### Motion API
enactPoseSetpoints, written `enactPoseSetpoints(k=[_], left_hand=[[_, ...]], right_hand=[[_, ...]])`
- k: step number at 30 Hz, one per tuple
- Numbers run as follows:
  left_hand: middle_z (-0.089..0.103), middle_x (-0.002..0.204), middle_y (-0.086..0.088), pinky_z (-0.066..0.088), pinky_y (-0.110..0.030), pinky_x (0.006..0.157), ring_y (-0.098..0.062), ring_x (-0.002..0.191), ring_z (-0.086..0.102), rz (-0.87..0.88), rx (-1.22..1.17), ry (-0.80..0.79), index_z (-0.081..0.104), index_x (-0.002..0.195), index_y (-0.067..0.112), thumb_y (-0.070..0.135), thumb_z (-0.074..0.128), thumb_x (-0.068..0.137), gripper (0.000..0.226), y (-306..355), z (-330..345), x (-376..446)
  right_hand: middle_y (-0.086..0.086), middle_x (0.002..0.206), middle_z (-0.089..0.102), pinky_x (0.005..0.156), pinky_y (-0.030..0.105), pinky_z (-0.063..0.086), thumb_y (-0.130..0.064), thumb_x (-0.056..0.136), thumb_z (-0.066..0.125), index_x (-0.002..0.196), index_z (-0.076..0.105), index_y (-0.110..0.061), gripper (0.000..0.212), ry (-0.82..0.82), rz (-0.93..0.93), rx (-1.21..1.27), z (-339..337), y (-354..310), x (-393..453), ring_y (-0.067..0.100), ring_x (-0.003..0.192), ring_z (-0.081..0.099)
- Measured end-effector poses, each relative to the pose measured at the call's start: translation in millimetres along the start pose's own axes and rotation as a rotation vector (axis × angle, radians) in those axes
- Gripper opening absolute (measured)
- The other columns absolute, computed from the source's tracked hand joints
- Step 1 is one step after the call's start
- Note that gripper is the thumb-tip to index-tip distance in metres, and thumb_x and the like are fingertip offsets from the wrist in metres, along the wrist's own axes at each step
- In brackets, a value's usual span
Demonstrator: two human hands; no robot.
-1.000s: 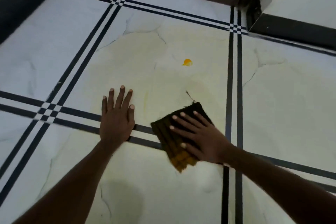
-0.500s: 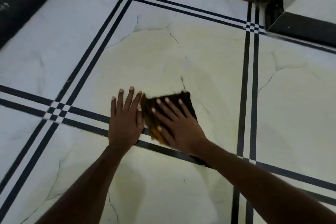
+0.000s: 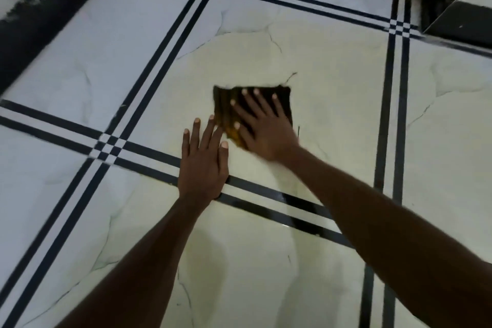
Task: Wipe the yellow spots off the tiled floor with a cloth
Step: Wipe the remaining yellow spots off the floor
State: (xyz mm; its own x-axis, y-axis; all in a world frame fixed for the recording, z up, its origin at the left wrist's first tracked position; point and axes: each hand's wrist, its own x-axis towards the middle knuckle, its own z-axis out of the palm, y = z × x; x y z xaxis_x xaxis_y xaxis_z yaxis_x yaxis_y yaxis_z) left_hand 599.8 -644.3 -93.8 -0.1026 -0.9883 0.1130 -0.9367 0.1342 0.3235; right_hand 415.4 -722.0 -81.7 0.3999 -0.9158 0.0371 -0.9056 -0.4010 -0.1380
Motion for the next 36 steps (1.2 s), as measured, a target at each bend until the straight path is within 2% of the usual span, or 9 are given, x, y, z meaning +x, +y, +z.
enactPoseSetpoints(k=[2, 7, 12, 15, 18, 22, 26, 30, 36], left_hand=[[0.026, 0.172, -0.004, 0.013, -0.051, 0.131, -0.027, 0.162, 0.012, 0.005, -0.003, -0.010, 0.034, 0.161, 0.017, 0.041, 0.013, 0.111, 0.059, 1, -1, -1], [0.023, 0.173, -0.001, 0.014, -0.052, 0.130, -0.025, 0.162, 0.009, -0.017, -0.026, -0.019, 0.033, 0.161, 0.018, 0.044, 0.013, 0.111, 0.060, 4, -4, -1], [0.025, 0.172, -0.001, 0.014, -0.052, 0.130, -0.025, 0.162, 0.012, 0.003, -0.051, -0.002, 0.035, 0.161, 0.018, 0.041, 0.013, 0.110, 0.059, -2, 0, 0], [0.028, 0.171, -0.002, 0.015, -0.051, 0.131, -0.026, 0.162, 0.014, 0.023, -0.055, 0.027, 0.037, 0.160, 0.017, 0.038, 0.017, 0.111, 0.056, -6, 4, -1], [0.028, 0.171, -0.002, 0.013, -0.050, 0.131, -0.027, 0.162, 0.014, 0.014, -0.050, 0.043, 0.037, 0.160, 0.017, 0.038, 0.018, 0.112, 0.056, -5, 5, 0], [0.030, 0.170, -0.003, 0.014, -0.051, 0.131, -0.028, 0.161, 0.016, 0.004, -0.047, 0.045, 0.039, 0.159, 0.017, 0.041, 0.016, 0.111, 0.058, -4, 4, -1], [0.032, 0.169, -0.002, 0.011, -0.047, 0.132, -0.026, 0.161, 0.017, 0.001, -0.107, 0.053, 0.041, 0.158, 0.018, 0.040, 0.017, 0.111, 0.057, -5, 2, -1], [0.034, 0.168, -0.001, 0.008, -0.043, 0.131, -0.024, 0.161, 0.017, -0.008, -0.199, 0.046, 0.043, 0.157, 0.020, 0.044, 0.014, 0.108, 0.062, -8, 1, -2], [0.028, 0.171, 0.001, 0.004, -0.042, 0.132, -0.022, 0.162, 0.009, 0.001, -0.186, -0.003, 0.040, 0.159, 0.021, 0.050, 0.013, 0.107, 0.065, -8, -1, -3]], right_hand=[[0.004, 0.176, 0.014, 0.128, 0.060, 0.012, -0.048, 0.110, 0.027, 0.166, 0.024, -0.029, 0.059, 0.005, -0.070, -0.005, -2, -20, -74, 0.027, 0.164, 0.007], [0.000, 0.177, -0.002, 0.129, 0.061, 0.012, -0.050, 0.110, 0.030, 0.167, 0.008, -0.032, 0.063, -0.075, 0.197, 0.072, -10, -69, -211, 0.025, 0.164, -0.007], [0.000, 0.174, 0.022, 0.129, 0.057, 0.013, -0.045, 0.110, 0.033, 0.163, 0.033, -0.031, 0.055, -0.039, -0.181, 0.066, 2, -45, -115, 0.023, 0.163, 0.014], [0.003, 0.171, 0.031, 0.127, 0.059, 0.020, -0.045, 0.109, 0.028, 0.162, 0.035, -0.029, 0.056, 0.025, 0.050, 0.039, -3, 29, -46, 0.027, 0.160, 0.025], [0.005, 0.174, 0.024, 0.128, 0.060, 0.016, -0.051, 0.109, 0.019, 0.164, 0.029, -0.027, 0.061, 0.085, 0.392, 0.066, -6, 70, -57, 0.028, 0.162, 0.018], [0.007, 0.176, 0.013, 0.129, 0.061, 0.010, -0.051, 0.111, 0.018, 0.167, 0.020, -0.025, 0.061, 0.138, 0.604, 0.067, -1, 18, -149, 0.029, 0.164, 0.007], [0.005, 0.177, 0.008, 0.130, 0.058, 0.005, -0.050, 0.110, 0.024, 0.167, 0.017, -0.028, 0.062, 0.025, 0.304, 0.053, 11, -70, -174, 0.028, 0.164, 0.000], [0.000, 0.175, 0.020, 0.130, 0.058, 0.010, -0.055, 0.109, 0.027, 0.164, 0.027, -0.033, 0.060, 0.029, -0.008, 0.064, 13, -42, -107, 0.024, 0.163, 0.013], [0.003, 0.176, 0.009, 0.129, 0.064, -0.001, -0.059, 0.107, 0.014, 0.167, 0.017, -0.030, 0.067, 0.073, 0.468, 0.079, 4, 41, -123, 0.028, 0.164, 0.004]])
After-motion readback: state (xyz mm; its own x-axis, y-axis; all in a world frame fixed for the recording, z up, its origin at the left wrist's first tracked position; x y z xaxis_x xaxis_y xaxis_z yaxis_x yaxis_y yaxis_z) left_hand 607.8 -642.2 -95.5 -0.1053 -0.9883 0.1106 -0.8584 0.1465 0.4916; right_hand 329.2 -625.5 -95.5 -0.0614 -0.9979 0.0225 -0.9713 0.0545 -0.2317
